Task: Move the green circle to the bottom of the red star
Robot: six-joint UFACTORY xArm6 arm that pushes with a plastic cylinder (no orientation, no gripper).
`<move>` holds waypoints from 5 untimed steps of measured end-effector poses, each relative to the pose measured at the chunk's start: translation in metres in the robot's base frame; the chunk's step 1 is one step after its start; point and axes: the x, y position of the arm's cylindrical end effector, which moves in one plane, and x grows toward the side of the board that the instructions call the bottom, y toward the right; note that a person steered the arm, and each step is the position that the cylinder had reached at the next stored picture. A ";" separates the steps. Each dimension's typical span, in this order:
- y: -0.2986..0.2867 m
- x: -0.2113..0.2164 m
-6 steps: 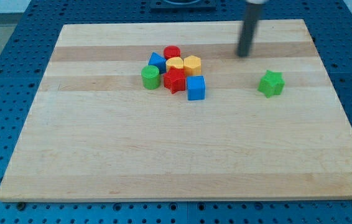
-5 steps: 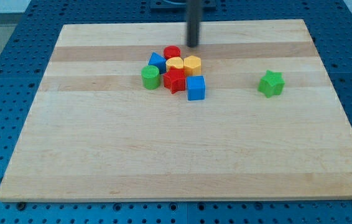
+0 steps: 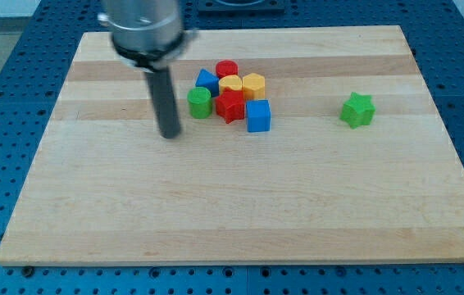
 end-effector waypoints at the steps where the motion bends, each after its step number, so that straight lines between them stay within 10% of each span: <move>1: 0.012 -0.048; 5: 0.118 0.059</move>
